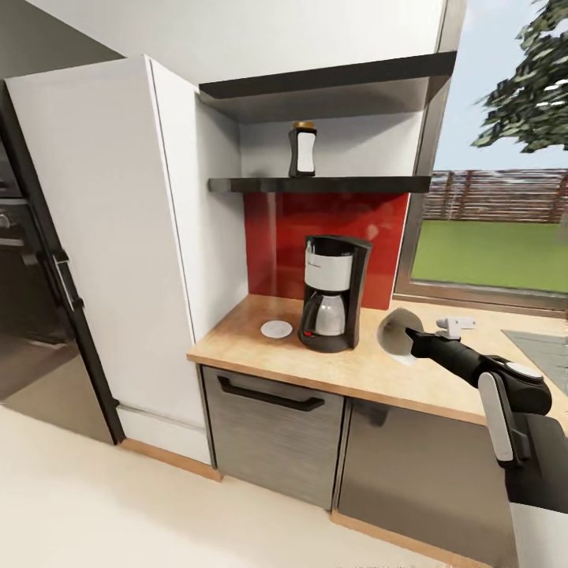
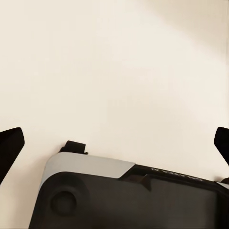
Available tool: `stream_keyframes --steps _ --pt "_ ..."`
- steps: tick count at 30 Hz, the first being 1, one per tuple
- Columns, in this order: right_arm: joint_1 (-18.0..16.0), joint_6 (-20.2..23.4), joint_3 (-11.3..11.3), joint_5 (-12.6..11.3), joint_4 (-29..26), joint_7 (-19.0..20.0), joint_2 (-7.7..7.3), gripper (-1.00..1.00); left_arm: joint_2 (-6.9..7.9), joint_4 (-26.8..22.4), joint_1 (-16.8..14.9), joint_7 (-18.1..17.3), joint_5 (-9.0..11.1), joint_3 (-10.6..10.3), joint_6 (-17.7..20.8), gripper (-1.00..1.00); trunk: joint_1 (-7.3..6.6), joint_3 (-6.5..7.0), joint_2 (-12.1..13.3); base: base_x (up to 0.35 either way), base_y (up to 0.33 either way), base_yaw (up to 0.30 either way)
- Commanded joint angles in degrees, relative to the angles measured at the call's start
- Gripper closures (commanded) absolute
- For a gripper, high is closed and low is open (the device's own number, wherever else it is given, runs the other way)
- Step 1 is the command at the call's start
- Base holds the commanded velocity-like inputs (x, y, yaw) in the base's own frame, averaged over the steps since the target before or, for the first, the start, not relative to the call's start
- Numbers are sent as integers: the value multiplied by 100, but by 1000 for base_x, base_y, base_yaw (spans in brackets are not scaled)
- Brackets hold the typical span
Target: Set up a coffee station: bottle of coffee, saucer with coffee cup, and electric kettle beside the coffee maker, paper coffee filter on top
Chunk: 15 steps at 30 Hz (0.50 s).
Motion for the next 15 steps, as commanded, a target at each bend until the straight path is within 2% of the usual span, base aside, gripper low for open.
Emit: stream_keyframes --steps 1,12,15 --pt "-6 51 -6 -70 -3 -7 1 100 -1 -9 2 -2 59 -2 -5 -100 1 -5 -4 0 187 -137" --pt "-6 51 -6 -70 -3 -7 1 100 -1 -7 2 -2 59 -2 -5 -100 1 0 -4 0 278 -41" --pt "-6 51 -6 -70 -3 -7 1 100 -1 -6 2 -2 59 -2 -5 -100 1 0 -4 0 279 -145"
